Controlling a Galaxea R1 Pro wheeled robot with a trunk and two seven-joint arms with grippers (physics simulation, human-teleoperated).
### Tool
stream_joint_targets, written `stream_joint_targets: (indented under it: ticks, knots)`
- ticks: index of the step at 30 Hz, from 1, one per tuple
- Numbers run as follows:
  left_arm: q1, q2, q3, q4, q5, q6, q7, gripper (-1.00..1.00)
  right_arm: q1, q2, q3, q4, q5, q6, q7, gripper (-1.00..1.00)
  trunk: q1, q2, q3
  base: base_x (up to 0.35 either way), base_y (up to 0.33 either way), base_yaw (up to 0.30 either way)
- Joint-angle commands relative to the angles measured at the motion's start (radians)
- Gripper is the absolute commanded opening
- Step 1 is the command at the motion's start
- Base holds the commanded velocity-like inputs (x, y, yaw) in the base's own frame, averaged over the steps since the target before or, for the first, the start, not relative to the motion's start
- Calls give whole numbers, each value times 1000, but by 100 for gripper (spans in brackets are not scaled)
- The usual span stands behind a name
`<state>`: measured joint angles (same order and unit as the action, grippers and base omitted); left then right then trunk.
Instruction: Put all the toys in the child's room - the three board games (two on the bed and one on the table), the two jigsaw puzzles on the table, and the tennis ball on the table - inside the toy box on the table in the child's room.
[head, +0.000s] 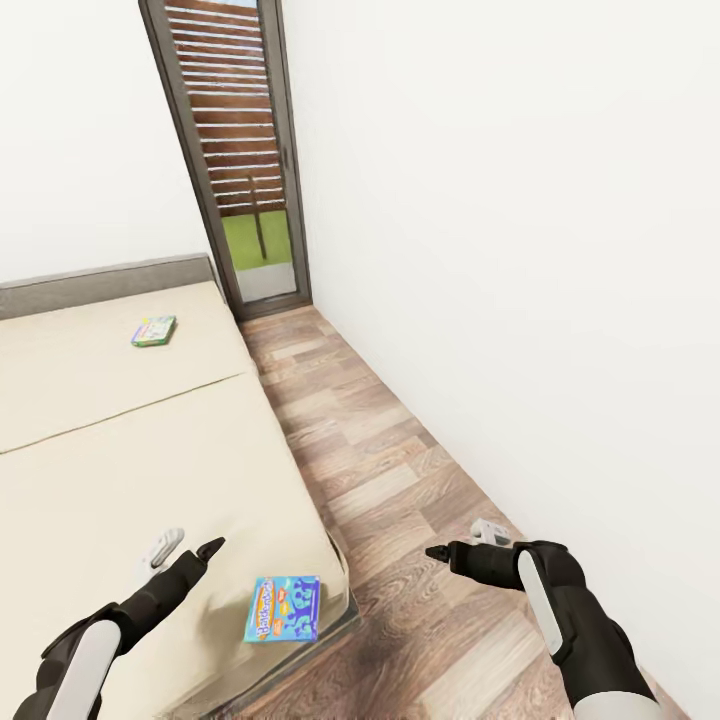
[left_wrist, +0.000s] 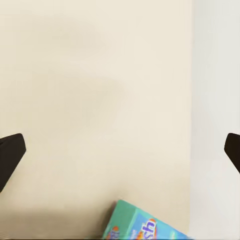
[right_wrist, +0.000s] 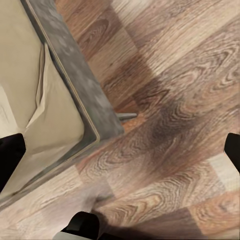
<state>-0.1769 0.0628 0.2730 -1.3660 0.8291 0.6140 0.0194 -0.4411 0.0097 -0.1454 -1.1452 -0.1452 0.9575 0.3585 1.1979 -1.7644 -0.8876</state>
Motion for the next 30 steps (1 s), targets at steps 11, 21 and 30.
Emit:
stream_joint_targets:
  ticks: [11, 21, 30]
  knots:
    - [-1, 0, 2, -1, 7, 8, 2, 100, -1, 2, -3, -1, -2, 6, 2, 100, 0, 0, -1, -259, 141, -14]
    - [-1, 0, 3, -1, 7, 9, 2, 100, -1, 1, -1, 0, -2, 5, 3, 100, 0, 0, -1, -291, 151, -3]
    - [-1, 0, 3, -2, 7, 9, 2, 100, -2, -4, 3, 11, 0, 3, 7, 100, 0, 0, -1, -221, 147, -1]
